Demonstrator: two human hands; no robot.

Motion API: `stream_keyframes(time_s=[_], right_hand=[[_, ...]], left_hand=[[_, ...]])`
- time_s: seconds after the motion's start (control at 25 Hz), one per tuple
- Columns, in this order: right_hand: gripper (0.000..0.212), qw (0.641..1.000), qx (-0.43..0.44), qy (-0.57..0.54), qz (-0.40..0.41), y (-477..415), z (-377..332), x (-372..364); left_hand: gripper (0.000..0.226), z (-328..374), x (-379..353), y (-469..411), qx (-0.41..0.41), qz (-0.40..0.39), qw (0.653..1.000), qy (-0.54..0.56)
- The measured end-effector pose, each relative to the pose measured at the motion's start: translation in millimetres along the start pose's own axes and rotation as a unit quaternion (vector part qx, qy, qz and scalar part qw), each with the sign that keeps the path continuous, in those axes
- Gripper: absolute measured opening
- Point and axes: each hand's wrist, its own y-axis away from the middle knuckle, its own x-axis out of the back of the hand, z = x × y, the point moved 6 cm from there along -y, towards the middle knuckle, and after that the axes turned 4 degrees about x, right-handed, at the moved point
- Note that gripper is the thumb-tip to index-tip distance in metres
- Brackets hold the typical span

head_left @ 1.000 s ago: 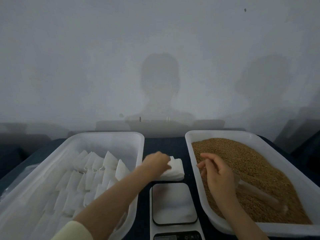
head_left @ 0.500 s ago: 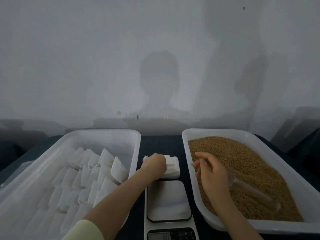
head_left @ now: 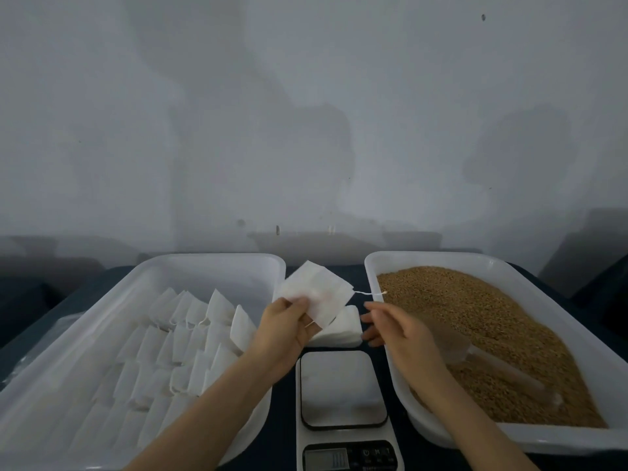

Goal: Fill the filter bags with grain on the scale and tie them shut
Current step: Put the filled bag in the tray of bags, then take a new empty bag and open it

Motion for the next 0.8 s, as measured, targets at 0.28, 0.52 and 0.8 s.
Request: stream_keyframes(time_s=[0.28,0.52,0.8], right_hand=[[0.013,0.989,-0.047,-0.114,-0.077,-3,-3,-12],[0.017,0.99,-0.064,-0.124,-0.026,0,6,-4],[0.02,0.997,0.002,-0.017,-0.071,2,-4,-11]], left_hand=[[0.028,-16,-12,15,0.063,-0.101,0.992,-0.039],[0.043,2,1,17,-0.093,0.092,0.956,-0.264],[0.009,-5,-28,36,-0.23,-0.068,0.818,-0.522]])
